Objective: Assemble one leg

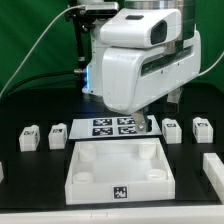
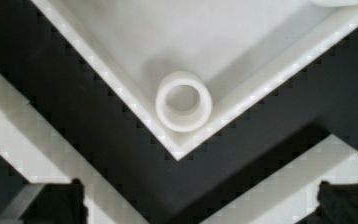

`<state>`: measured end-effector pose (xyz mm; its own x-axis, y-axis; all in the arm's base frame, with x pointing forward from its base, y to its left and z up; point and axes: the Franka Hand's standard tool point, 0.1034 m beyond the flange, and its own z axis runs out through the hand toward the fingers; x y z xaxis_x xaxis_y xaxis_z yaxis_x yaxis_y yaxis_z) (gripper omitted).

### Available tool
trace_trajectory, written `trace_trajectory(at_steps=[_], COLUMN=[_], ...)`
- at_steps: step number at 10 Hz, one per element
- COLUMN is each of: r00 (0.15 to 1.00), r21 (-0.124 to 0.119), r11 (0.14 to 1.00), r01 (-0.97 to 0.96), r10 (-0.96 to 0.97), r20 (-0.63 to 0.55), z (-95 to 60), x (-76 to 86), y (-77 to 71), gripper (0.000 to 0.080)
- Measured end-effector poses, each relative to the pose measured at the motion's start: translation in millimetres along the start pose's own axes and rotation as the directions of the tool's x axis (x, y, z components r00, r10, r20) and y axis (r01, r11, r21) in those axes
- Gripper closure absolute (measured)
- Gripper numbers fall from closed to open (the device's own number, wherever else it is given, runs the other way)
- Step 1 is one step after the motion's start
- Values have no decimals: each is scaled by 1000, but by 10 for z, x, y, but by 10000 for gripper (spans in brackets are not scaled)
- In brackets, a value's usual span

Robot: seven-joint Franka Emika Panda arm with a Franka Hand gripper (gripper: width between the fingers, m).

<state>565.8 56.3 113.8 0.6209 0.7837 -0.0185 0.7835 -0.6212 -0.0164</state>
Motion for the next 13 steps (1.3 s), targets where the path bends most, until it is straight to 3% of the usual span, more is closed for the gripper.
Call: trace_trajectory(at_steps=[6,8,10,12,13], r00=[999,968,875,773,768], r21=[-2,-10,-6,1,2], r11=[999,968,875,773,768], r01=[43,252,484,634,640], r10=[-43,-252,-484,-634,-640], r20=[-2,-4,-1,-7,-13], z=[12,124,270,459,576], x=[-13,-284,-736,-1051,-1162], y=[-14,-262,-477,-561,-574], gripper=[150,150,150,150,150])
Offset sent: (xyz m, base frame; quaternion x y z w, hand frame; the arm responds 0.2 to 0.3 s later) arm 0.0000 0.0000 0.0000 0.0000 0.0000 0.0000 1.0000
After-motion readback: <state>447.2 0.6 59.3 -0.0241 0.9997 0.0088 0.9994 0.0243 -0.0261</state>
